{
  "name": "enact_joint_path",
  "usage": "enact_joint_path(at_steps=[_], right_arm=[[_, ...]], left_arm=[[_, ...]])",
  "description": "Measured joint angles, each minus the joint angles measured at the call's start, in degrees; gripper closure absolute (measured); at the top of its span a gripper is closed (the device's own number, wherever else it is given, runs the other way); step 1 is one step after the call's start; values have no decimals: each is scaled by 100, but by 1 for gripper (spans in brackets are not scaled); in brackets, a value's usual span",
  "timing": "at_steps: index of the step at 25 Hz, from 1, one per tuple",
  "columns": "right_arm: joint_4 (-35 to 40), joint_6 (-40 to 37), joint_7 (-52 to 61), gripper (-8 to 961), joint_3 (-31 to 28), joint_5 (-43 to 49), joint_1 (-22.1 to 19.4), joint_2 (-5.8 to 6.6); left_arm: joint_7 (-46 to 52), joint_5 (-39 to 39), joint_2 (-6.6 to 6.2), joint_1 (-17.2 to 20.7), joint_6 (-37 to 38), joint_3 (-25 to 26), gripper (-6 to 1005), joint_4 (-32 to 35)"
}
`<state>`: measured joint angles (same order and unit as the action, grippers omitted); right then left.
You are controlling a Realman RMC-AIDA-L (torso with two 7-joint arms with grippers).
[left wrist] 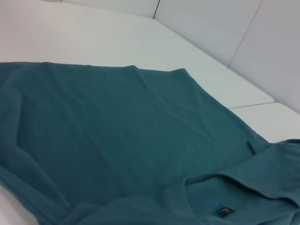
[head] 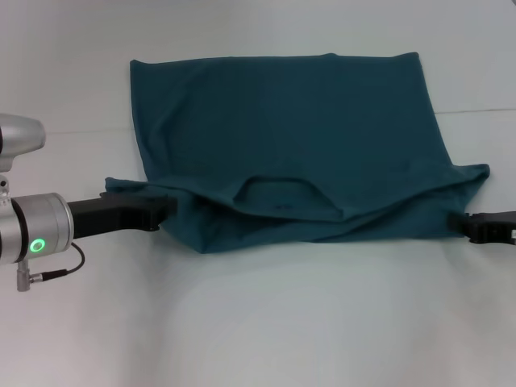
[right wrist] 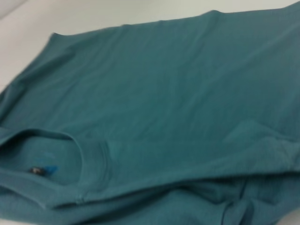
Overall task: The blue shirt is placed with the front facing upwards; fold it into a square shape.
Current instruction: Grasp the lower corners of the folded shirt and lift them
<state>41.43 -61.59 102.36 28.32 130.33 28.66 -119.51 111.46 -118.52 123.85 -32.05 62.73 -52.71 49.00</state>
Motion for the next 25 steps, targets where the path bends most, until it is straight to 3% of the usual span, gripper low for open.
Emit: enact_joint_path(at_steps=[7, 10, 13, 16, 19, 25], right_arm=[[1145, -1043, 797, 884, 3, -7, -240, 16], [1638, -1265, 1307, 884, 38, 20, -168, 108], [1893, -1372, 1952, 885, 58, 159, 70, 330], [1816, -1395, 2613, 882, 142, 386, 333, 628], [1690, -1469, 3018, 879, 297, 701, 507, 793], [1670, -1724, 3008, 873, 367, 1013, 402, 666]], left_arm=[[301, -13, -64, -132, 178, 20, 999, 104], [503, -80, -199, -371, 91, 59, 999, 67], [749, -343, -357, -713, 35, 180, 999, -36], [884, -543, -479, -975, 20, 293, 999, -148], [964, -618, -547, -1091, 43, 358, 999, -262], [984, -626, -479, -913, 179, 374, 1000, -309]])
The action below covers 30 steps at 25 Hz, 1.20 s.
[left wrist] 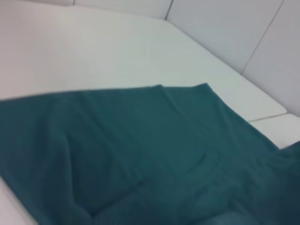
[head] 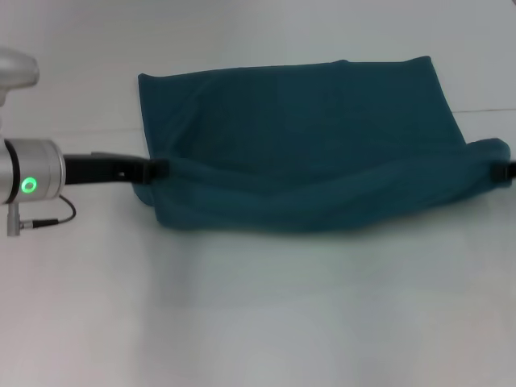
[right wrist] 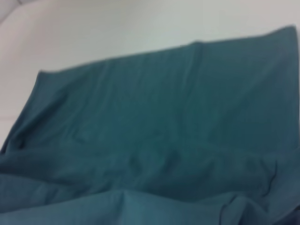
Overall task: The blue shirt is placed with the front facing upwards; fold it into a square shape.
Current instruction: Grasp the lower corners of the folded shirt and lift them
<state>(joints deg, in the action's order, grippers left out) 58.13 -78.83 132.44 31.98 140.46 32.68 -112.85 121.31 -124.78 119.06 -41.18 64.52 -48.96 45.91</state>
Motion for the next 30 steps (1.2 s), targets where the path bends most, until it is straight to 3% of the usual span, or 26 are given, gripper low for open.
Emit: enact_joint_path(at_steps=[7, 13, 15, 21, 24, 30], right_arm=[[174, -425, -166, 865, -52, -12, -197, -41], [282, -552, -94, 859, -103, -170, -83, 96], [284, -700, -106, 857, -138, -201, -153, 83], [281, -940, -471, 851, -223, -392, -711, -158], [261, -1009, -598, 848, -230, -597, -990, -196], [205, -1073, -729, 841, -310, -766, -1311, -241]], left_arm=[[57, -4, 27, 124, 219, 24, 1000, 30], [194, -130, -65, -49, 249, 101, 1000, 47], [284, -269, -58, -5, 370, 104, 1000, 87], [266, -399, 186, 596, 841, 106, 1000, 469], [238, -422, 278, 961, 1158, 108, 1000, 681], [192, -440, 319, 1342, 1430, 298, 999, 802]])
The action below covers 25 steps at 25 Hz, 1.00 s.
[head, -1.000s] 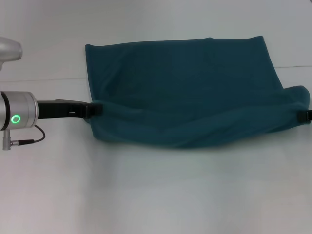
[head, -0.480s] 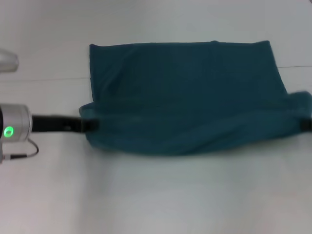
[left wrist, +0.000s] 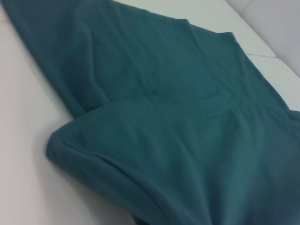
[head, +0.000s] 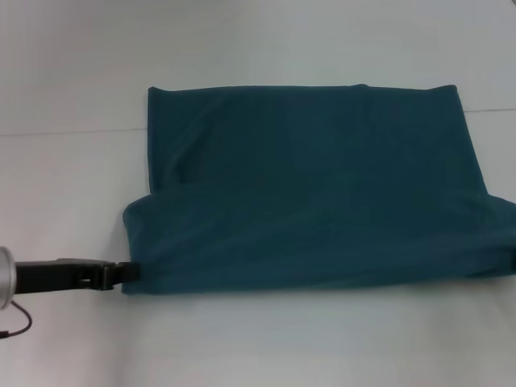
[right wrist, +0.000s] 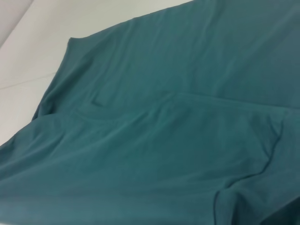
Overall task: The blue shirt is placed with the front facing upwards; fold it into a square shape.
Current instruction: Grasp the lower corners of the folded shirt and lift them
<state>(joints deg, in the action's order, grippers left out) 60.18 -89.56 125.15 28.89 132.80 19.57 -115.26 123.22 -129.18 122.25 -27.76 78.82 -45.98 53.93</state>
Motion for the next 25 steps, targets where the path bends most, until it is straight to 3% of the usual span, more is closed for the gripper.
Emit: enact_joint_path(at_steps=[15, 25], right_arm=[[-297, -330, -311, 826, -280, 9, -490, -46], [-296, -552, -439, 815, -549, 23, -729, -94]], left_arm=[[14, -143, 159, 519, 841, 396, 999, 561], [26, -144, 210, 735, 1446, 530, 1000, 592]])
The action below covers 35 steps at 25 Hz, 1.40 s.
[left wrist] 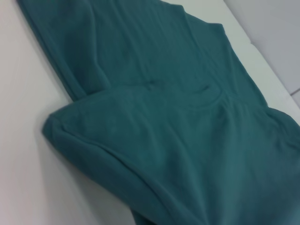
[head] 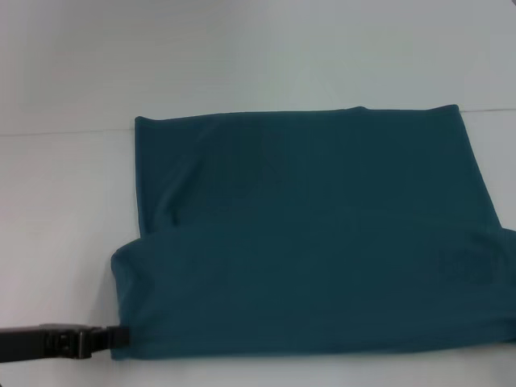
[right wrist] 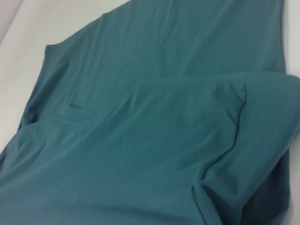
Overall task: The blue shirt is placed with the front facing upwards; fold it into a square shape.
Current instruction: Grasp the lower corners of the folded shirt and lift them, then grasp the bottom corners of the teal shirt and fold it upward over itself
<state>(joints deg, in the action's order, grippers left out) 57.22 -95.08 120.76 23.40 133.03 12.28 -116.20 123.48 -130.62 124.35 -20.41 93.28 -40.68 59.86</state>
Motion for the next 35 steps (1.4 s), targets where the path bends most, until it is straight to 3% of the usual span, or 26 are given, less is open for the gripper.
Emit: enact_joint_path(at_steps=[23, 35], right_arm=[[67, -480, 8, 791, -38, 44, -444, -111], [63, -524, -22, 779, 8, 250, -375, -251]], left_arm=[[6, 2, 28, 338, 584, 7, 999, 3], [51, 1, 28, 586, 678, 244, 1000, 208]])
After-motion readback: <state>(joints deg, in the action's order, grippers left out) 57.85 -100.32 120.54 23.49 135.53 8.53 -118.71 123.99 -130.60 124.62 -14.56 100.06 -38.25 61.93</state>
